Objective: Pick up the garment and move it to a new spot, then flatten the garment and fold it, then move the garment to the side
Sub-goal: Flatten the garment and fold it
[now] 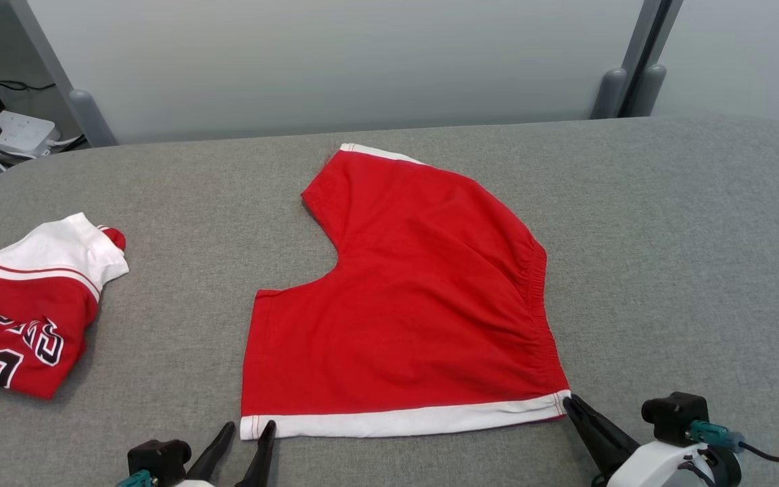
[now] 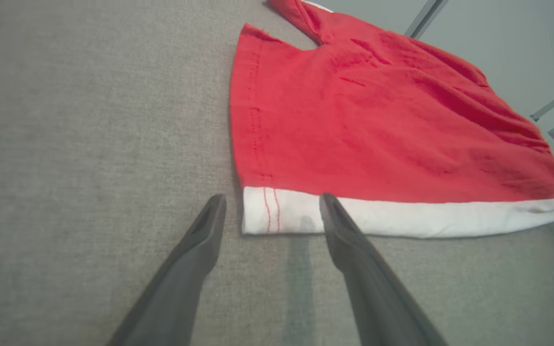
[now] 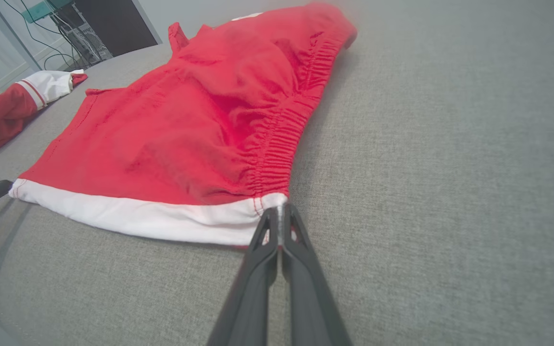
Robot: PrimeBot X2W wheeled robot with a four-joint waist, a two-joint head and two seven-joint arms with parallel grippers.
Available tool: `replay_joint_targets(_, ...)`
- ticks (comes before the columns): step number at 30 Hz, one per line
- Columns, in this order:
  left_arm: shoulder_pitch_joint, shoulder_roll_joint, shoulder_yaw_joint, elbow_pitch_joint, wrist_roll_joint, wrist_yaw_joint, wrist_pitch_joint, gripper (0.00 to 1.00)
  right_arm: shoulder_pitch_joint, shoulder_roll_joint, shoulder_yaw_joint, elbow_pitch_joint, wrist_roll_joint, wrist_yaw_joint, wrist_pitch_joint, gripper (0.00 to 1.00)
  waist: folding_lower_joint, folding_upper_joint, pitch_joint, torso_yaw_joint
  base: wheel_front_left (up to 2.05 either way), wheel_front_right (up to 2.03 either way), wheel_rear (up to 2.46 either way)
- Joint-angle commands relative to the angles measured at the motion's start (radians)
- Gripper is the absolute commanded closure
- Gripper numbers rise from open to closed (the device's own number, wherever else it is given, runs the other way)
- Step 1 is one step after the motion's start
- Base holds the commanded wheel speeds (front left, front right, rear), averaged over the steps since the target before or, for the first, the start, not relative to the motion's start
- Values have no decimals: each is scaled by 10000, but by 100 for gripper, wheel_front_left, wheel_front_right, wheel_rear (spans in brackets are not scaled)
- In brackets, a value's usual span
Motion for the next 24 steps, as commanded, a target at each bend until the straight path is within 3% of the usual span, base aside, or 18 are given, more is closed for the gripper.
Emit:
replay_joint_targets(1, -587, 157, 213, -171, -155, -37, -105, 0, -254, -159, 149, -205, 77, 42, -134, 100, 0, -1, 28, -30, 0, 0, 0)
replay_joint_targets(12, -761, 306, -312, 32, -910, -38, -105, 0, -381, -115, 199, -241, 130, 42, -134, 100, 0, -1, 109, -104, 0, 0, 0)
replay_joint_targets(13, -769, 313, -337, 3, -965, -38, -105, 4, -394, -108, 200, -245, 129, 42, -134, 100, 0, -1, 107, -101, 0, 0, 0)
replay_joint_targets(14, -776, 328, -388, -22, -995, -38, -105, 41, -404, -103, 207, -251, 126, 42, -134, 100, 0, -1, 109, -100, 0, 0, 0)
replay_joint_targets(15, -787, 348, -431, -64, -1013, -38, -105, 96, -412, -100, 214, -257, 124, 42, -134, 100, 0, -1, 110, -99, 0, 0, 0)
replay_joint_targets(16, -793, 373, -465, -108, -1015, -38, -105, 100, -420, -96, 219, -260, 125, 42, -134, 100, 0, -1, 108, -99, 0, 0, 0)
replay_joint_targets(24, -835, 675, -957, -114, -1310, -38, -105, 100, -523, -197, 575, -235, 359, 42, -134, 100, 0, -1, 51, -96, 0, 0, 0)
